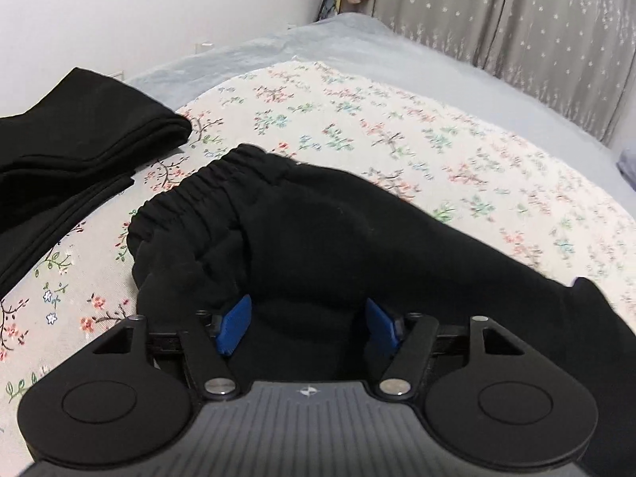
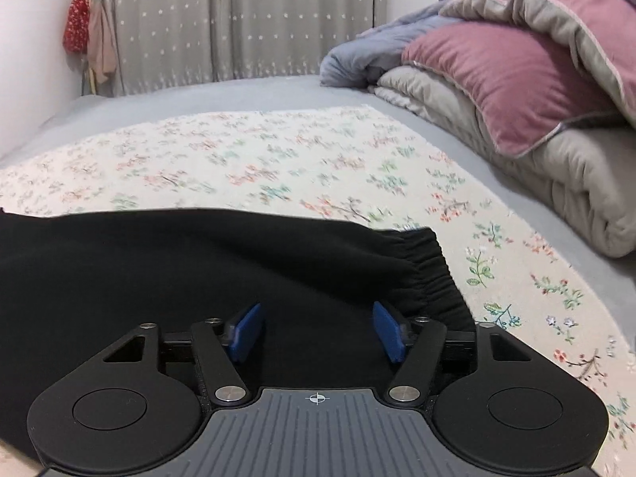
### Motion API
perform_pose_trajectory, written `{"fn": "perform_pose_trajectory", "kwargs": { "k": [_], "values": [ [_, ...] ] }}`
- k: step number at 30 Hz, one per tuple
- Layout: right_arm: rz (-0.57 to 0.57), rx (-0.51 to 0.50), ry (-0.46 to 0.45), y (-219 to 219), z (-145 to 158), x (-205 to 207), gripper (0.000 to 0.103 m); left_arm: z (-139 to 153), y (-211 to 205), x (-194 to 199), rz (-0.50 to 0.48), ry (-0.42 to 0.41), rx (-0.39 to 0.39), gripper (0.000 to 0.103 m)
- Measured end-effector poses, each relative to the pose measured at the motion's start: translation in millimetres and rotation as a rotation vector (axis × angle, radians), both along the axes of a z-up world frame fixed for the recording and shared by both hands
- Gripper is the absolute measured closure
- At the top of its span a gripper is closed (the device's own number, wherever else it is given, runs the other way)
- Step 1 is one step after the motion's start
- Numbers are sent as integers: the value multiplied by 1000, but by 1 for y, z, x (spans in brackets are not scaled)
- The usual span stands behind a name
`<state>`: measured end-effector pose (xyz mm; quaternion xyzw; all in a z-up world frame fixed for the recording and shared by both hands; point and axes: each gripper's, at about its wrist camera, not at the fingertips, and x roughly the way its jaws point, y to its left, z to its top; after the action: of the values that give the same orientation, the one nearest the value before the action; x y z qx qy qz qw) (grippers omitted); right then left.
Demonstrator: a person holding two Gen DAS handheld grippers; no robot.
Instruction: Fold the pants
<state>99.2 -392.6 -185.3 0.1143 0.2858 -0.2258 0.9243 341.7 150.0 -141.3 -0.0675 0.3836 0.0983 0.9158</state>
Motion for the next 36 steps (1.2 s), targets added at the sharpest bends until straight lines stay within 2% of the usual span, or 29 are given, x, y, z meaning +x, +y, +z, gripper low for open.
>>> {"fn": "perform_pose_trajectory", "kwargs": {
  "k": [2, 3, 6, 7, 8, 9, 10, 11, 13, 15, 18, 20, 21, 22, 24, 27, 31, 33, 36],
  "values": [
    [71, -17, -55, 16, 8, 1, 25, 7, -15, -10, -58, -47, 8, 34],
    [97, -23, -54, 22, 9, 4, 24, 9, -21, -14, -97, -69, 15, 33],
    [132, 29, 36, 24, -5, 14, 23, 8, -45, -26, -206, -94, 48, 22],
    [133, 51, 59, 20, -14, 15, 20, 2, -50, -26, -212, -65, 62, 19],
    [133, 71, 30, 16, -19, 13, 18, -8, -52, -18, -198, -6, 77, 19],
    [132, 102, 20, 11, -19, 11, 18, -20, -52, -11, -170, 75, 93, 19],
    [131, 113, 35, 7, -16, 11, 19, -31, -50, -6, -153, 113, 107, 16],
    [137, 103, 68, 5, -11, 14, 19, -32, -51, -6, -156, 89, 122, 14],
    [135, 62, 139, -1, -2, 15, 19, -31, -54, -2, -155, 93, 160, 13],
    [131, 59, 170, -17, 5, 9, 21, -30, -55, -1, -143, 95, 153, 13],
    [164, 211, 89, -44, 20, -14, 19, -26, -56, -1, -109, 84, 159, 15],
    [105, 223, 25, -54, 31, -32, 10, -19, -61, -4, -92, 61, 168, 16],
    [71, 234, -7, -58, 35, -40, 8, -16, -63, -6, -96, 43, 161, 16],
    [44, 275, -54, -64, 35, -51, 8, -11, -68, -10, -111, 23, 146, 16],
    [4, 436, -143, -77, 25, -71, 8, -2, -78, -19, -150, -6, 121, 16],
    [-85, 624, -186, -87, 4, -96, 8, 10, -106, -37, -230, -51, 103, 16],
    [-133, 742, -243, -97, -10, -117, 8, 16, -153, -60, -364, -72, 53, 16],
    [-141, 771, -235, -95, -18, -118, 12, 13, -182, -71, -435, -56, 24, 16],
    [-139, 775, -251, -93, -24, -118, 34, 4, -228, -87, -535, -29, -4, 16]
  ]
}}
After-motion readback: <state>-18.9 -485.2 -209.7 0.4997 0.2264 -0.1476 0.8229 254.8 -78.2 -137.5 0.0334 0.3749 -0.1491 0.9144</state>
